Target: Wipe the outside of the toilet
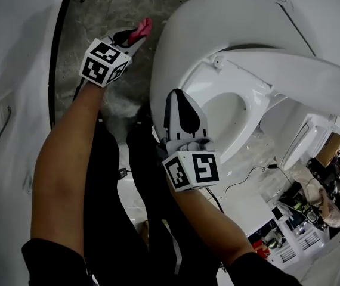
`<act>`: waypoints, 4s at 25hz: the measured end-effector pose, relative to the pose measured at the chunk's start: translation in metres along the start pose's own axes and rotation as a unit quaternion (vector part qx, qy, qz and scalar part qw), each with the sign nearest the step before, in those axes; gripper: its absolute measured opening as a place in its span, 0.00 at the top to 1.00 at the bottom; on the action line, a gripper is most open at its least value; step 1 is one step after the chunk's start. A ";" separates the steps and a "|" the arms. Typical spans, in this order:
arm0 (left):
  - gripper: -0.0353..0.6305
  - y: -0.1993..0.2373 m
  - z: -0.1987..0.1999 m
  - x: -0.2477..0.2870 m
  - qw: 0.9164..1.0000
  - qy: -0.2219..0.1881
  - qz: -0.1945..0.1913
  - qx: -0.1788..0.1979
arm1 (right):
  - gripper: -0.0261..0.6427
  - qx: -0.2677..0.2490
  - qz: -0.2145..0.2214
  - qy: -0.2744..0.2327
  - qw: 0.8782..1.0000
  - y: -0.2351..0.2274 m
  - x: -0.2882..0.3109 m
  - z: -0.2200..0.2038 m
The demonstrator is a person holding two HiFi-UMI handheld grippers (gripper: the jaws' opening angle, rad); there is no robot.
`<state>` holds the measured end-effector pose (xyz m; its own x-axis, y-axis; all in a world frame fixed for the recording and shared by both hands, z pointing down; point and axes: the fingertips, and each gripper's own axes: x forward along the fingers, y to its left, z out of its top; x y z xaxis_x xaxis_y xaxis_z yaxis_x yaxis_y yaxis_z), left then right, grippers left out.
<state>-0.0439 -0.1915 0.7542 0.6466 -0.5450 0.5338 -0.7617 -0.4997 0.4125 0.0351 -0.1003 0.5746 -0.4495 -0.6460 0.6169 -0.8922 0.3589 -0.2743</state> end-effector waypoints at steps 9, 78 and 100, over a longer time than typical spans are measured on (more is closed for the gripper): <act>0.80 0.028 0.032 0.079 0.996 0.027 -0.035 0.076 | 0.91 0.045 -0.051 -0.012 0.998 -0.015 0.024 0.004; 0.80 -0.010 -0.069 -0.007 0.999 0.033 -0.024 -0.005 | 0.91 -0.065 0.029 0.011 0.997 0.020 -0.014 -0.011; 0.80 0.003 -0.049 0.117 0.979 0.067 -0.111 0.158 | 0.91 -0.044 -0.006 0.002 0.999 0.007 0.028 -0.017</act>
<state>0.0277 -0.2243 0.8540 0.7674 -0.3159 0.5579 -0.5380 -0.7906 0.2924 0.0175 -0.1042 0.6029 -0.4382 -0.6482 0.6228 -0.8902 0.4087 -0.2010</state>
